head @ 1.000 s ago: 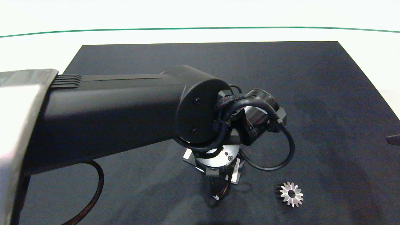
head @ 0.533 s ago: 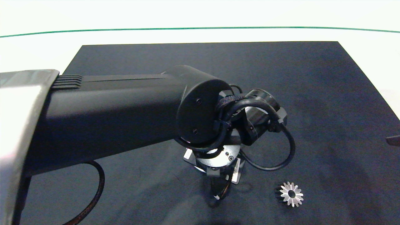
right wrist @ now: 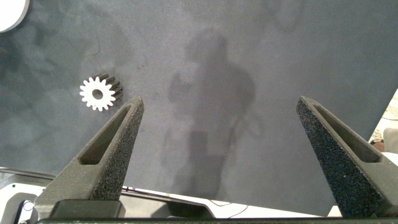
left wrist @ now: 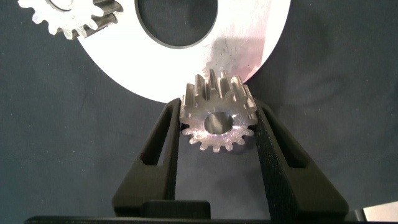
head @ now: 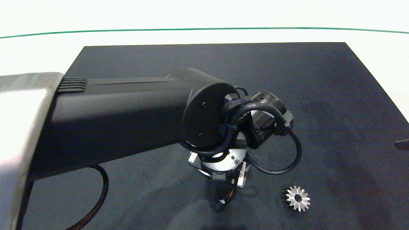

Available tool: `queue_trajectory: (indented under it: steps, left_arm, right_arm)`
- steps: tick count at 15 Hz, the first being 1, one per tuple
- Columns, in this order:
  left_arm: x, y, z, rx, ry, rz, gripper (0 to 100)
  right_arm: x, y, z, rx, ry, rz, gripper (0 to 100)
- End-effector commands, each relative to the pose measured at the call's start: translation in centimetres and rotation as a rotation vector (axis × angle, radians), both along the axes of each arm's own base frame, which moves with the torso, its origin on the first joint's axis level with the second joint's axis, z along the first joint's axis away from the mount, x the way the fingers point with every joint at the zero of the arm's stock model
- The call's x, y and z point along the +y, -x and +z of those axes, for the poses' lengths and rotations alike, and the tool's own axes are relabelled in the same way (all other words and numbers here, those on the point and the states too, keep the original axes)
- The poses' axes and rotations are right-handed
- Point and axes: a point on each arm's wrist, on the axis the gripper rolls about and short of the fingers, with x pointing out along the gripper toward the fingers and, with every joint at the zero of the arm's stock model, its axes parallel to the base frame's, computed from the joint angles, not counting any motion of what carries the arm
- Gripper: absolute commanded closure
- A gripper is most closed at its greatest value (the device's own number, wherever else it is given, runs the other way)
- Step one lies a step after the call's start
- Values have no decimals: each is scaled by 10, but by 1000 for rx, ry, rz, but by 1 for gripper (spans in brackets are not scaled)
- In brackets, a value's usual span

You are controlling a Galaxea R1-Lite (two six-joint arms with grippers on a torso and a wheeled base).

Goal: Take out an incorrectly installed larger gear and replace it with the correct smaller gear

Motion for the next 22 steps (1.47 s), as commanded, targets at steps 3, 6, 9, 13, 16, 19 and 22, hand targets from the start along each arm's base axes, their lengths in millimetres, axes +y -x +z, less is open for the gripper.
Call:
queue_trajectory:
  steps: [3, 6, 9, 13, 16, 19, 22]
  left_arm:
    - [-1, -1, -3, 0, -14, 8, 87]
    - [-1, -1, -4, -2, -17, 11, 87]
    - [-1, -1, -3, -3, -17, 9, 87]
    - [3, 1, 2, -15, -13, 19, 87]
    - [3, 0, 2, -41, -29, 37, 87]
    - [6, 0, 4, -40, -30, 45, 87]
    - [4, 3, 4, -38, -17, 54, 87]
  right_arm:
    - [0, 0, 0, 5, 0, 3, 0]
    - [0, 1, 0, 4, 0, 3, 0]
    - [0, 1, 0, 4, 0, 3, 0]
    - [0, 1, 0, 4, 0, 5, 0]
    - [0, 1, 0, 2, 0, 3, 0]
    - [0, 1, 0, 4, 0, 5, 0]
    - [0, 1, -1, 5, 0, 5, 0]
